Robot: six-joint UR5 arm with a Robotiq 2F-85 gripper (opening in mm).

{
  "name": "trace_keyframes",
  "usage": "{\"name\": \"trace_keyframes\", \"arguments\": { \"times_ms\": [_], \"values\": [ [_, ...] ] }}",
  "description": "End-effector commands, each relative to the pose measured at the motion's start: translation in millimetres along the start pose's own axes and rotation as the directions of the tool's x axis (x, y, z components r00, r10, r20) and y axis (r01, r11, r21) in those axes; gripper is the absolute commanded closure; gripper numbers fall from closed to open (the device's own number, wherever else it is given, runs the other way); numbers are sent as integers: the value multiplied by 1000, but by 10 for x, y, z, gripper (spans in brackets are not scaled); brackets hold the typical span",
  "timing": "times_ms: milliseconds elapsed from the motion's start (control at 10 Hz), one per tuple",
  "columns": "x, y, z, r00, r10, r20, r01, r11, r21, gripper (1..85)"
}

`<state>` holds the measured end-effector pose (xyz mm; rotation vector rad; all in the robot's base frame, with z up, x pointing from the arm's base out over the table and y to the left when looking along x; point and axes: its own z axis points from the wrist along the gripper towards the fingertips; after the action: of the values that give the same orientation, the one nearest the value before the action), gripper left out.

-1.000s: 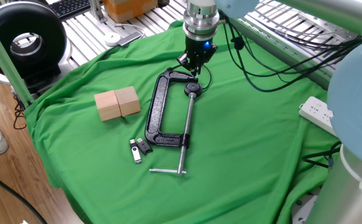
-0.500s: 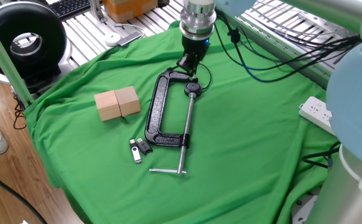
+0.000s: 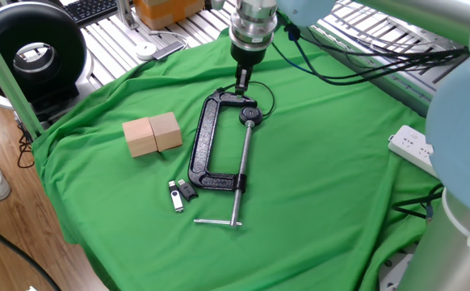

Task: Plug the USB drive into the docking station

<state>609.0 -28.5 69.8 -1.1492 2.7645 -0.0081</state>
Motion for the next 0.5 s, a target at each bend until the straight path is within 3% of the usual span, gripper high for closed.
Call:
{"name": "trace_keyframes", "arguments": {
  "times_ms": [0,100,200,400],
  "values": [
    [-311,117,-37,988,-93,126,99,994,-37,840],
    [-310,28,-34,990,-73,122,74,997,-6,840],
    [-143,-40,-19,995,-81,56,80,997,16,840],
    [-2,180,-21,980,-197,17,198,978,-71,840]
  ]
}}
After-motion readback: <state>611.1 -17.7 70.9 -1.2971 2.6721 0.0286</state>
